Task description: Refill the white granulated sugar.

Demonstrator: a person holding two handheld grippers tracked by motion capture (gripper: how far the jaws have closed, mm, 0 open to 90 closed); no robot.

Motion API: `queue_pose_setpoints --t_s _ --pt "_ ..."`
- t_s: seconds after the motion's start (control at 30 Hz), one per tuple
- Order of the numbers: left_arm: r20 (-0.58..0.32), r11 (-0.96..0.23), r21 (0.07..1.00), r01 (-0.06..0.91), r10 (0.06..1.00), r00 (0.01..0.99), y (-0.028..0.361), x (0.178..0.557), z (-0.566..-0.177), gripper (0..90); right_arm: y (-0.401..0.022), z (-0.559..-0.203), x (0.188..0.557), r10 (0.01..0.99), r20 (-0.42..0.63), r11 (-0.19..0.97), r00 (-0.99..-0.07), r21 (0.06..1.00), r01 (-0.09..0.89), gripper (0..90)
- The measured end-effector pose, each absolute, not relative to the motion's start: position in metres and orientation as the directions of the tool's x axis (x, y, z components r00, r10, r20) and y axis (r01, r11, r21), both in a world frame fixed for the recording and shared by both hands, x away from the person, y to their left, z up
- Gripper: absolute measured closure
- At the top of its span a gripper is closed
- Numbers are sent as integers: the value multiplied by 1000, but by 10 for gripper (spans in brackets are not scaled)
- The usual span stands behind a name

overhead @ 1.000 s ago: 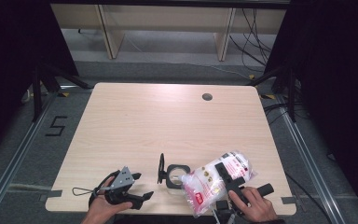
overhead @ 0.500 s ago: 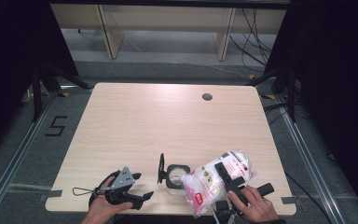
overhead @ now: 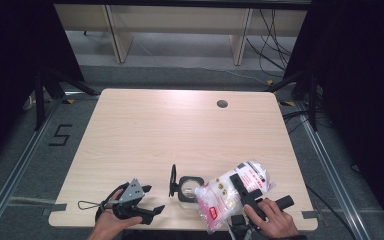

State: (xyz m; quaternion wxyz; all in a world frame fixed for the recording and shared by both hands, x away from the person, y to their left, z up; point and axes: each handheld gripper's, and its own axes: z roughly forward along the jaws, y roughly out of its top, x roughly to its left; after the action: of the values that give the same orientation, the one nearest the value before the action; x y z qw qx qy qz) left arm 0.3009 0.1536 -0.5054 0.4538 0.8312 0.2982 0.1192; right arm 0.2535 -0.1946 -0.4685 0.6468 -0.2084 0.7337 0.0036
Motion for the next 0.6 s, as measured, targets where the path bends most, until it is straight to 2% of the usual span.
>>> queue_pose_setpoints --t_s 0.3,0.53,0.6 --pt "-77 -418 813 405 612 787 154 301 -505 192 -193 -466 255 -331 -942 898 -48 -299 -323 411" --pt "-78 -408 823 396 608 790 153 301 -506 192 -195 -466 253 -304 -951 911 -58 -272 -311 412" --pt "-95 -395 824 407 612 785 153 300 -506 192 -193 -464 254 -334 -942 894 -35 -305 -328 412"
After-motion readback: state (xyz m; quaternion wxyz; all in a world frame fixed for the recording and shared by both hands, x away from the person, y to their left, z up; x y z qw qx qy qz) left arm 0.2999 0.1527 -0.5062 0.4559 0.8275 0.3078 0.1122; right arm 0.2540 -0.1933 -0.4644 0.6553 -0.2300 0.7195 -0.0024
